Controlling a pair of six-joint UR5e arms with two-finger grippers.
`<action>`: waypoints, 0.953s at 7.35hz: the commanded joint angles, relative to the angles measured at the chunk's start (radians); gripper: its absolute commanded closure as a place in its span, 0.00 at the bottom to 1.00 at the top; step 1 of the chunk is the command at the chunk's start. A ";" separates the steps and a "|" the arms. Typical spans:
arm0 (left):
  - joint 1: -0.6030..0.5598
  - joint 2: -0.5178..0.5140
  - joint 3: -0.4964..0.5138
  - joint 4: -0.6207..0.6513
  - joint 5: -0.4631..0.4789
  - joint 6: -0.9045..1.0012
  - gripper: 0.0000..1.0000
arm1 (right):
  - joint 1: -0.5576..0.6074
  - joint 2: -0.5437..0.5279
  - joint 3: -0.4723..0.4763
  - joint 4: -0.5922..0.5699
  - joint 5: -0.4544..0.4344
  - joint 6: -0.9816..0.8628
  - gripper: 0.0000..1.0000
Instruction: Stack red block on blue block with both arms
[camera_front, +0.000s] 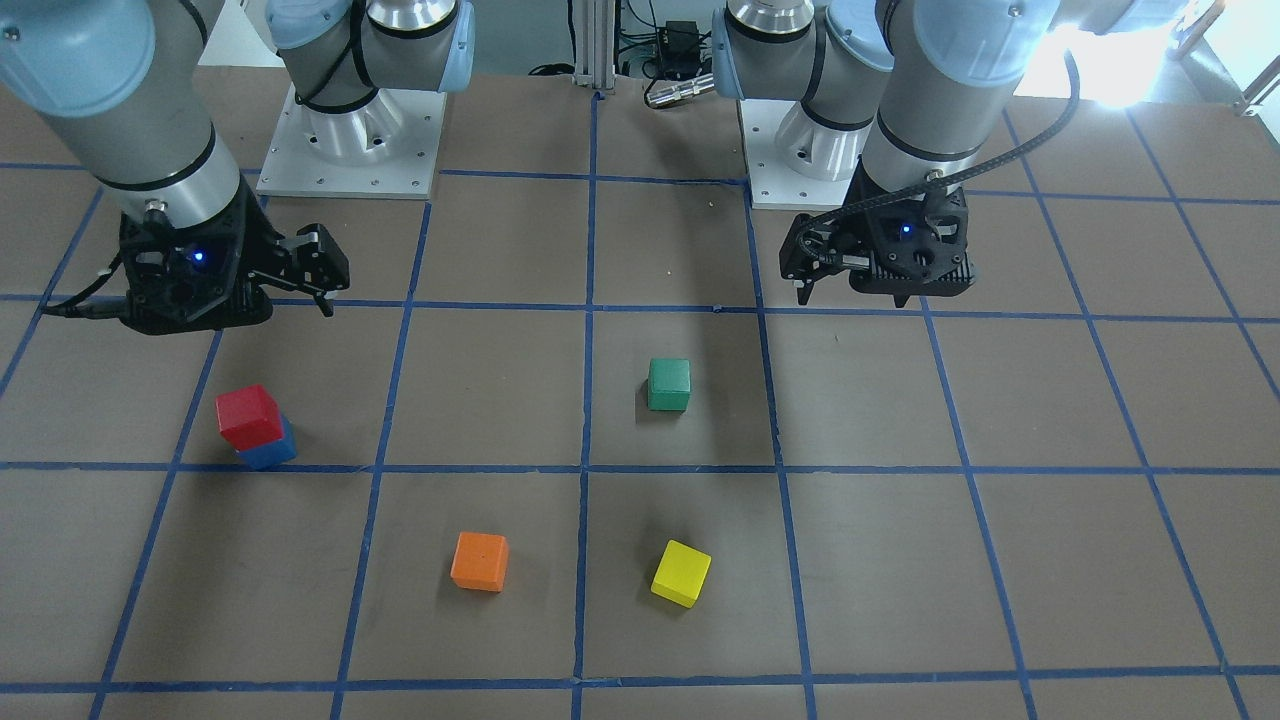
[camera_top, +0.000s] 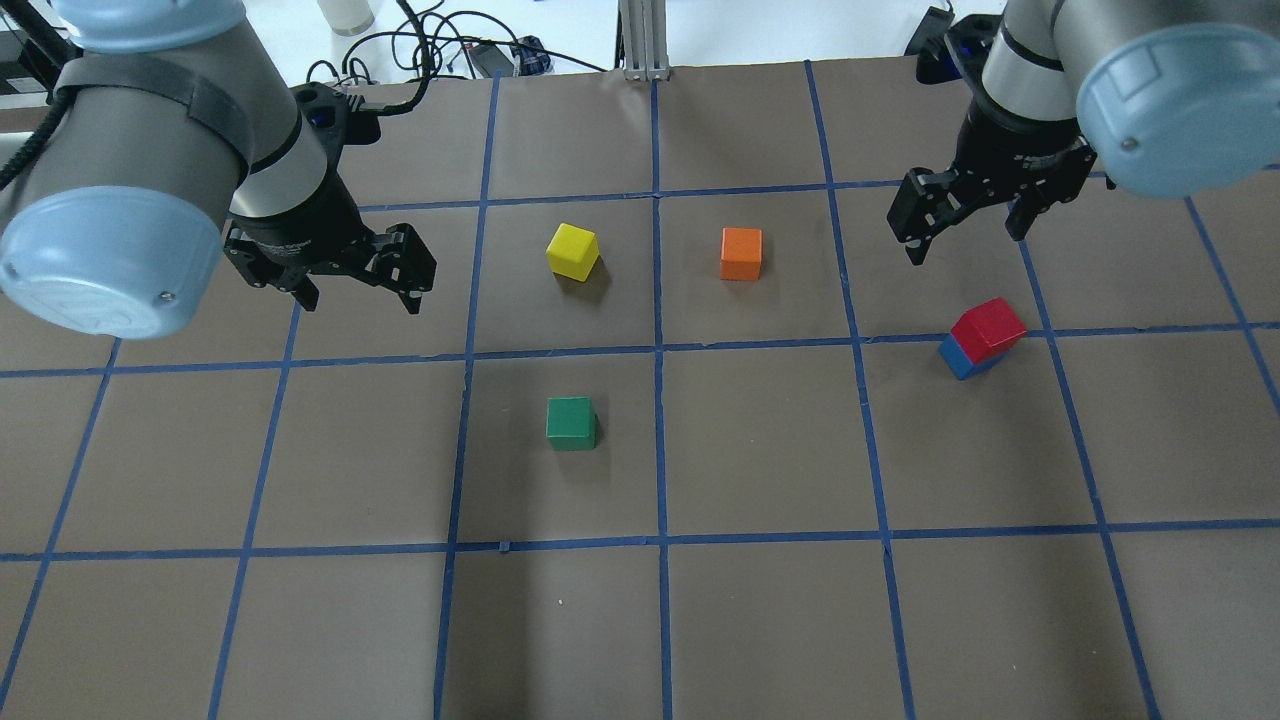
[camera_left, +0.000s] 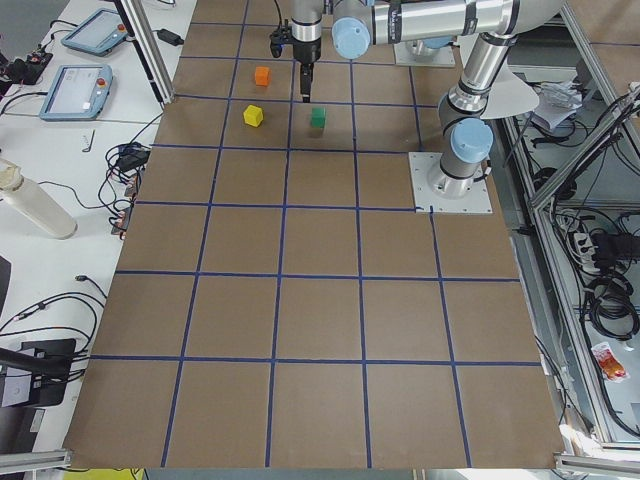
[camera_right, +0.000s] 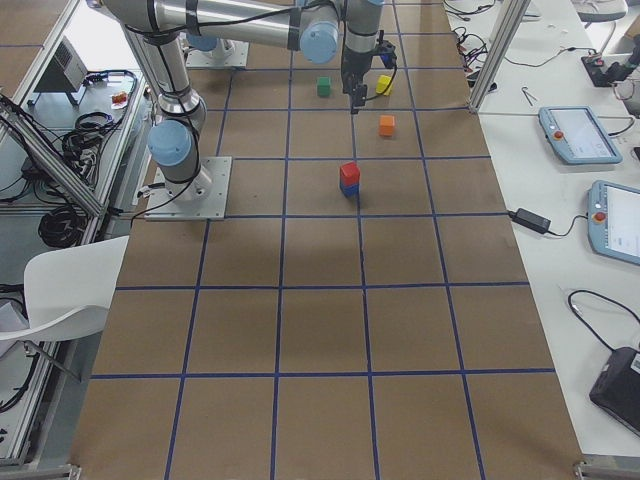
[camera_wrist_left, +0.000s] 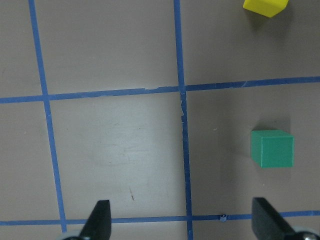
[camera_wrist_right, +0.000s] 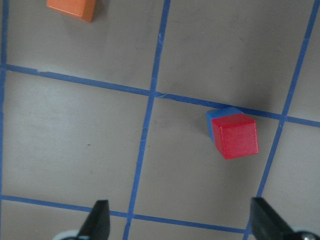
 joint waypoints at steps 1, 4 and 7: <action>-0.004 -0.002 -0.001 0.002 -0.001 -0.011 0.00 | 0.075 -0.009 -0.061 0.036 0.001 0.084 0.00; -0.004 -0.002 -0.001 0.002 -0.003 -0.011 0.00 | 0.031 -0.006 -0.093 0.076 0.050 0.058 0.00; -0.006 0.003 -0.002 0.000 -0.001 -0.013 0.00 | 0.001 -0.012 -0.109 0.121 0.112 0.182 0.00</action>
